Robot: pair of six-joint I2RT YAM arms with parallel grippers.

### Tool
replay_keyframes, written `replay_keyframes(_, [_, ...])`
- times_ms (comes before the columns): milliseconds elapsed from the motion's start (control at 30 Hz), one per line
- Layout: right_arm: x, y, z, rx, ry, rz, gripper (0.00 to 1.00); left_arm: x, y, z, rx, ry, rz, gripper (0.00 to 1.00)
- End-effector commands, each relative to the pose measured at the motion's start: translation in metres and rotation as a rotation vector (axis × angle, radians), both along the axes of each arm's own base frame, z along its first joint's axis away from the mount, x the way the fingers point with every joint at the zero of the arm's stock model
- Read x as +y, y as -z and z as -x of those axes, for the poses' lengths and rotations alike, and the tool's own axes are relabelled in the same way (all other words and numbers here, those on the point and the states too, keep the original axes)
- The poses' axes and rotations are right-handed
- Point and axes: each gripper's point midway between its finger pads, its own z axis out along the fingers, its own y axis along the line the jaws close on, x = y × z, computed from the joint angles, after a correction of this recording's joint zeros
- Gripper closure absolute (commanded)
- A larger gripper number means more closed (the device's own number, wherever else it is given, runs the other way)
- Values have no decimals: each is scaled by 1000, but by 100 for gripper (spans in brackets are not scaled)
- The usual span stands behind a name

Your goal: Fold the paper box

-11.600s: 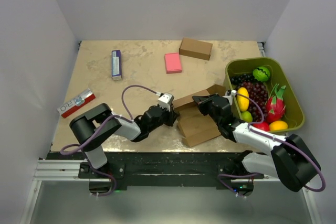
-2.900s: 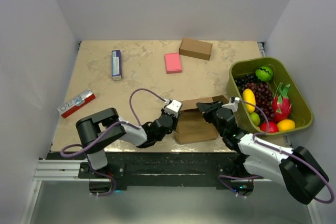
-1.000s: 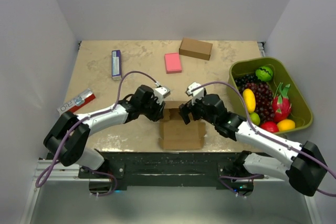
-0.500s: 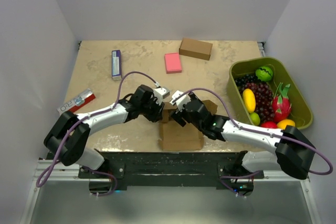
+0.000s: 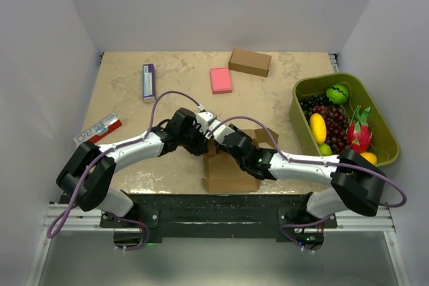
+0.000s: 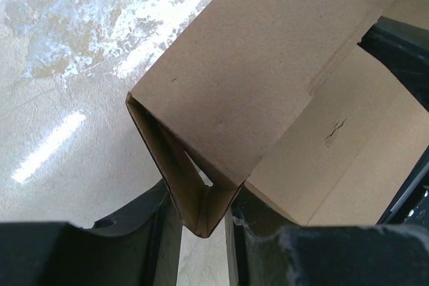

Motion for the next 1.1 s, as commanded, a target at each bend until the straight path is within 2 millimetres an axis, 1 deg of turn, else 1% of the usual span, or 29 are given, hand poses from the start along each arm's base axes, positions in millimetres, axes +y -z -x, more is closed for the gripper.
replay_keyframes(0, [10, -24, -11, -80, 34, -27, 58, -11, -15, -13, -68, 18, 56, 100])
replay_keyframes(33, [10, -23, -11, -77, 34, -20, 66, -11, -15, -14, -73, 17, 61, 100])
replay_keyframes(67, [10, -22, -11, -77, 37, -14, 71, -13, -17, -17, -90, 14, 72, 100])
replay_keyframes(133, [11, -21, -11, -75, 39, -3, 75, -9, -15, -17, -101, -7, 68, 99])
replay_keyframes(167, [11, -19, -11, -74, 40, 1, 76, -12, -18, -23, -142, -18, 99, 96])
replay_keyframes(233, [13, -19, -10, -74, 37, 2, 80, -12, -23, -25, -174, -28, 121, 91])
replay_keyframes(267, [13, -18, -10, -73, 36, 7, 80, -12, -23, -26, -195, -35, 137, 86])
replay_keyframes(300, [14, -17, -10, -70, 33, 8, 80, -11, -28, -28, -224, -46, 153, 85])
replay_keyframes(367, [14, -16, -9, -65, 30, 12, 80, -12, -33, -30, -273, -50, 188, 82])
replay_keyframes(400, [15, -16, -9, -63, 27, 12, 80, -12, -37, -31, -293, -56, 202, 79])
replay_keyframes(467, [16, -15, -8, -59, 23, 11, 80, -13, -41, -33, -331, -53, 233, 75])
replay_keyframes(567, [17, -13, -8, -53, 19, 11, 80, -18, -46, -32, -359, -39, 277, 73])
replay_keyframes(633, [16, -12, -8, -50, 20, 12, 81, -22, -47, -31, -365, -25, 304, 72])
replay_keyframes(667, [17, -12, -7, -49, 15, 13, 81, -22, -44, -29, -360, -19, 308, 70])
replay_keyframes(867, [19, -10, -6, -44, 8, 18, 82, -22, -43, -31, -390, -19, 322, 61])
replay_keyframes(1033, [21, -5, -5, -40, 4, 43, 84, -25, -41, -35, -403, -14, 325, 60])
replay_keyframes(1067, [21, -4, -5, -38, 4, 44, 85, -24, -38, -35, -399, -15, 321, 60])
